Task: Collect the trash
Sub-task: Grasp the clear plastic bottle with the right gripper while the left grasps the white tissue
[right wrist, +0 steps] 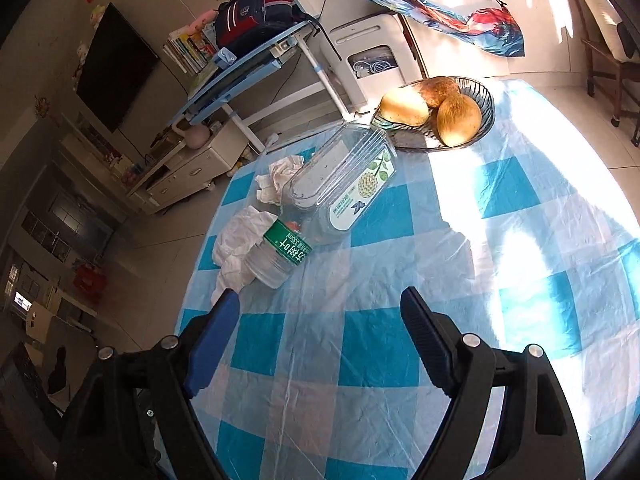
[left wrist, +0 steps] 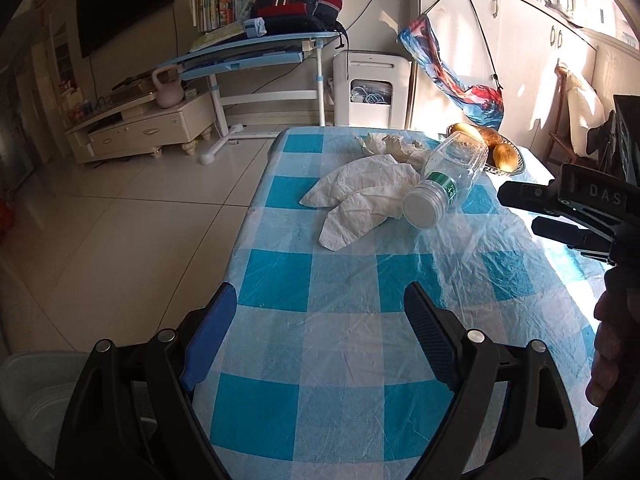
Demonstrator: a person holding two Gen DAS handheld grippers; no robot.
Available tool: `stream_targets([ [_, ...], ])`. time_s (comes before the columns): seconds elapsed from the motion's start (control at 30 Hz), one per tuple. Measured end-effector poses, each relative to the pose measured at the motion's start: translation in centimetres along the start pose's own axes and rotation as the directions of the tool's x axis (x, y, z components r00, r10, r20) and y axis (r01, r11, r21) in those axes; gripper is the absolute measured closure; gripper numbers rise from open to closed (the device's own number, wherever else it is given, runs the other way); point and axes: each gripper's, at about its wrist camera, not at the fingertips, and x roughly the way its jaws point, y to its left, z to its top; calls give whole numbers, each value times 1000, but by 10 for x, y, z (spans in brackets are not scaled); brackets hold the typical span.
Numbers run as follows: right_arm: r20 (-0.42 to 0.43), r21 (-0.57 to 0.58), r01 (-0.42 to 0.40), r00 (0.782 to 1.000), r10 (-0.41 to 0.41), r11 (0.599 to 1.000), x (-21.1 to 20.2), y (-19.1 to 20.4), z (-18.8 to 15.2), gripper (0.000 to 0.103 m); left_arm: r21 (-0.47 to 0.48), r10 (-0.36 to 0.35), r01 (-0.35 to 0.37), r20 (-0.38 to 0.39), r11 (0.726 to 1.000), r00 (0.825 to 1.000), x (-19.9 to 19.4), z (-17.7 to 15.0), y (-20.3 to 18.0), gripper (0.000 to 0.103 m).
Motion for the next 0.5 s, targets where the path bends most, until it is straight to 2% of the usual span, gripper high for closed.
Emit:
stream_targets([
  [0.1,7,55,23,1000,-23,998,27,8,17,24,44,-3,2,20,999,1000,12,12,-1,20],
  [0.3,-3,89,107,994,-107,990,65,17,36,23,130,-31,25,45,991,999,38,38,0,20],
  [0.5,-34,7,162,986,-162,987,83,21,39,22,204,-78,69,32,976,996,79,60,-10,20],
])
